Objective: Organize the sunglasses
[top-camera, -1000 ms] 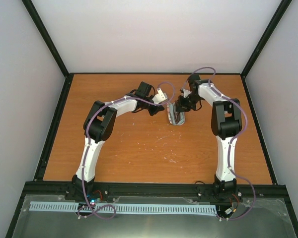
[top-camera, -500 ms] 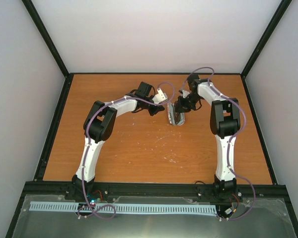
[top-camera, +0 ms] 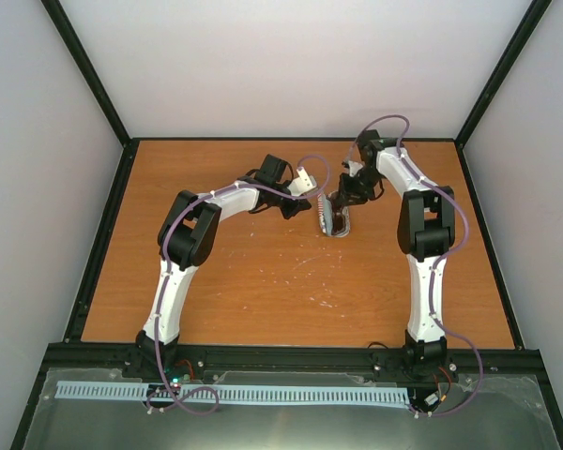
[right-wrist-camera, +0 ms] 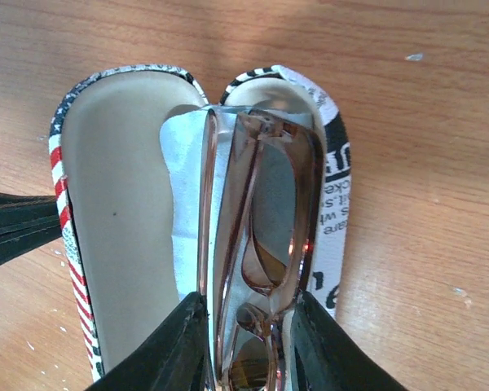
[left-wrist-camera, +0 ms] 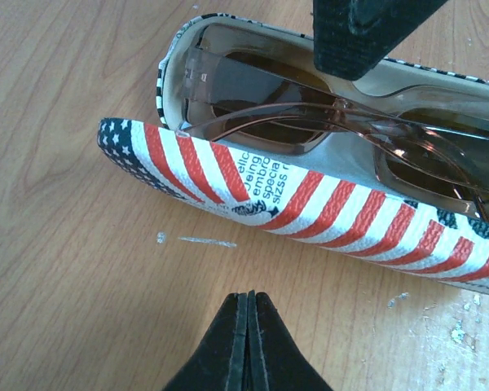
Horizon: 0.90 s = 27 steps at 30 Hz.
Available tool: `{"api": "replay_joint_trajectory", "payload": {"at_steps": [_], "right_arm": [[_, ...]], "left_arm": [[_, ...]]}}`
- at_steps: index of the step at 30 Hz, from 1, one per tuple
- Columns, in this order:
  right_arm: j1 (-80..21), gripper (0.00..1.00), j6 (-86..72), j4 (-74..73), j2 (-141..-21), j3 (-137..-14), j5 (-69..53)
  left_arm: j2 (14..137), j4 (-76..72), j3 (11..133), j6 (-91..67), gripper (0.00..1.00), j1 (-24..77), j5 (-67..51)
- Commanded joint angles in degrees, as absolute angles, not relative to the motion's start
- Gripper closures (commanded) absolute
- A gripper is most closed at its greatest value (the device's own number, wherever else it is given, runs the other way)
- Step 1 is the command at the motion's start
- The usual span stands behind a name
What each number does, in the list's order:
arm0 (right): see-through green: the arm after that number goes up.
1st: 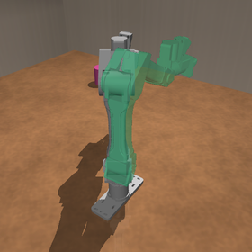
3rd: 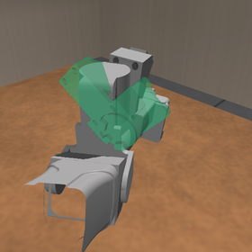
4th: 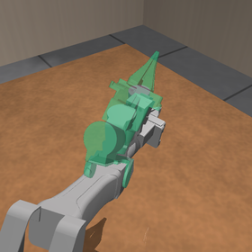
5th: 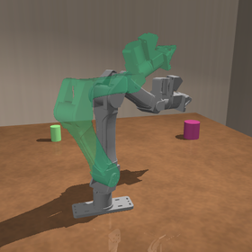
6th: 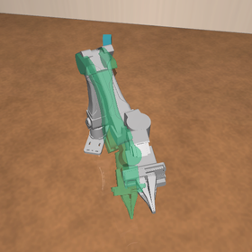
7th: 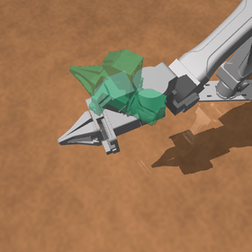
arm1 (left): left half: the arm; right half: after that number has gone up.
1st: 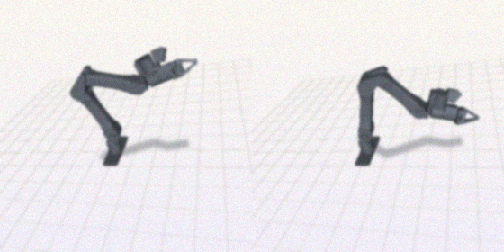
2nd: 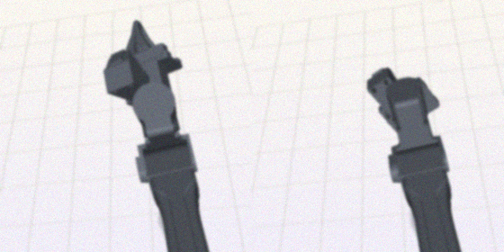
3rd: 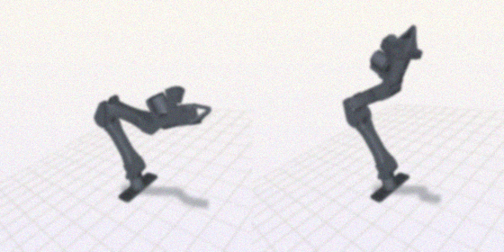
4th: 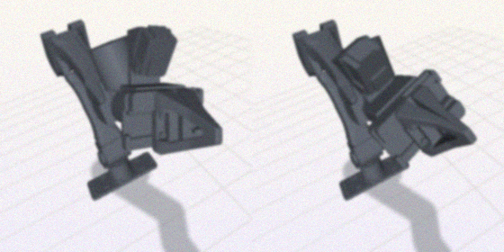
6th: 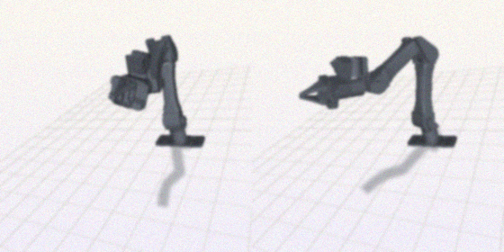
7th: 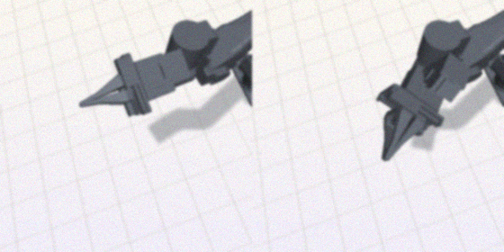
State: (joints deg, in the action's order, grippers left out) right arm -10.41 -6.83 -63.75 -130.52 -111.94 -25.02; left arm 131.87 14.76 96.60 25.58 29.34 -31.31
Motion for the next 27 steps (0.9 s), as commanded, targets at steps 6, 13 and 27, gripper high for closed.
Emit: {"api": "replay_joint_trajectory", "payload": {"at_steps": [6, 13, 27], "right_arm": [[-9.8, 0.81, -7.0, -66.2, -130.3, -113.5, -20.5], [-7.6, 0.97, -11.3, -60.0, -125.0, -108.4, -15.9], [-6.7, 0.97, -14.8, -51.3, -124.6, -98.0, -18.5]], "left_arm": [[130.8, 13.9, 97.4, 25.3, 0.97, 28.8, -32.5], [129.8, 13.4, 96.3, 23.9, 0.97, 29.0, -33.6], [129.7, 13.6, 96.4, 22.8, 0.97, 30.4, -33.7]]}}
